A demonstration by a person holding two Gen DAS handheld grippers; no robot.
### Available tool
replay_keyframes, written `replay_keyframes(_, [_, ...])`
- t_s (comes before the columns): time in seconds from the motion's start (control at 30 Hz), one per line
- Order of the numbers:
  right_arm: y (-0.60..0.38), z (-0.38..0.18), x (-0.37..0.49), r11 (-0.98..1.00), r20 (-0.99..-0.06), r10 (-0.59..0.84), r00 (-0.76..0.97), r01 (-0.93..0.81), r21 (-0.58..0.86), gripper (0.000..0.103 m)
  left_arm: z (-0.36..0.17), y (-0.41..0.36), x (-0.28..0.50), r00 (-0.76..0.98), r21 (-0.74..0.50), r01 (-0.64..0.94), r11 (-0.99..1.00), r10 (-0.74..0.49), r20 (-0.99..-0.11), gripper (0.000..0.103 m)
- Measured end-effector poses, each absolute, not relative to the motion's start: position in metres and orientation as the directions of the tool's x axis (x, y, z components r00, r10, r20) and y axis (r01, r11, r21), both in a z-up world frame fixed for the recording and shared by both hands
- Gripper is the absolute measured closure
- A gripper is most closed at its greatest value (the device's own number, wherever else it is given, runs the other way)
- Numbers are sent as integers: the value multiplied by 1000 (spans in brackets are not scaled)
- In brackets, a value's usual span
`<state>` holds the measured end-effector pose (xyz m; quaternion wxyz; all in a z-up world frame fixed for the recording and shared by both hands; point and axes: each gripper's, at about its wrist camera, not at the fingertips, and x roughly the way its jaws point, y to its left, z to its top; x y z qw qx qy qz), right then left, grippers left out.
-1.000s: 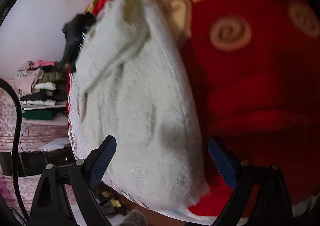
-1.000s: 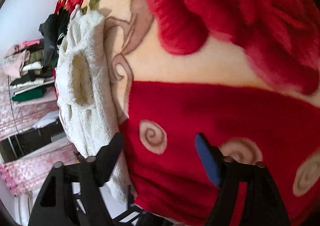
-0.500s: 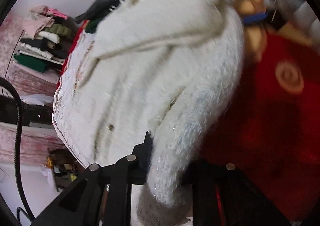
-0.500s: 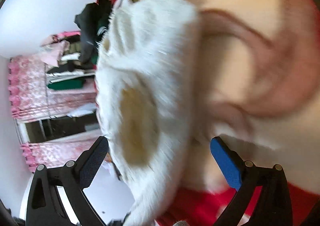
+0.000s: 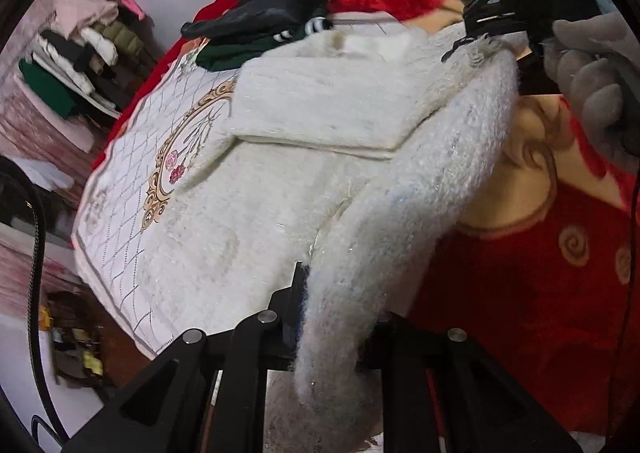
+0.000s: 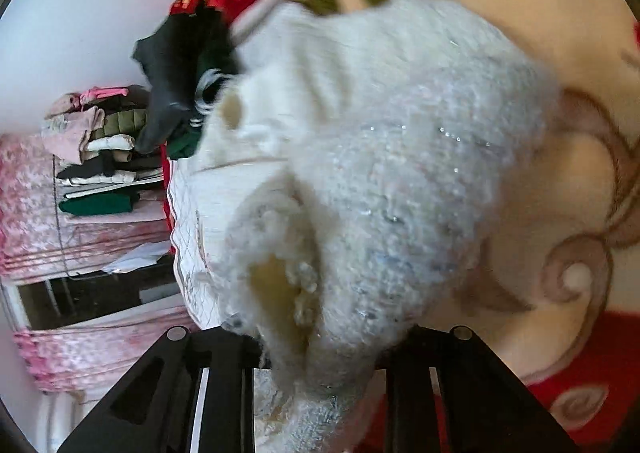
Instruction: Fold large clothes
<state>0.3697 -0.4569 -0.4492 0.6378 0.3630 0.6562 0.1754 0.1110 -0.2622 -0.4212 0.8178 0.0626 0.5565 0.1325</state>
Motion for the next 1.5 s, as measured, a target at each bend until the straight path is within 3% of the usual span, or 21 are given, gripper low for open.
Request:
replay_keyframes(0.27, [-304, -357, 401, 840, -848, 522, 90, 119, 530, 79, -396, -125, 116, 332, 99, -233, 967, 174, -927, 91])
replay_keyframes(0.47, [-178, -370, 419, 901, -901, 433, 14, 38, 433, 79, -428, -26, 120, 264, 19, -358, 933, 120, -957, 89])
replay_keyframes(0.63, [-105, -424, 426, 944, -942, 329, -64, 13, 329, 79, -473, 33, 120, 193, -38, -439, 898, 53, -980, 85])
replay_keyframes(1.23, [-67, -449, 431, 973, -970, 232, -78, 18, 231, 77, -497, 64, 122, 170, -120, -447, 887, -47, -984, 85])
replay_keyframes(1.3, [-66, -449, 432, 973, -970, 230, -83, 17, 229, 73, -496, 66, 121, 165, -123, -447, 886, -53, -985, 82])
replay_keyframes(1.37, [-62, -447, 432, 973, -969, 228, -94, -1, 229, 65, -492, 73, 118, 163, -134, -470, 872, -64, -985, 73])
replay_keyframes(1.4, [-59, -444, 432, 971, -967, 236, -97, -14, 238, 54, -489, 76, 116, 167, -141, -481, 866, -67, -984, 66])
replay_keyframes(1.43, [-56, -439, 432, 961, -957, 271, -103, -29, 275, 38, -484, 80, 113, 176, -147, -492, 858, -67, -982, 47])
replay_keyframes(1.47, [-54, -431, 432, 933, -930, 352, -107, -35, 357, 30, -477, 86, 110, 188, -146, -503, 852, -57, -981, 23])
replay_keyframes(1.5, [-56, -421, 431, 896, -893, 436, -109, -36, 442, 25, -471, 91, 107, 200, -146, -515, 844, -47, -979, 18])
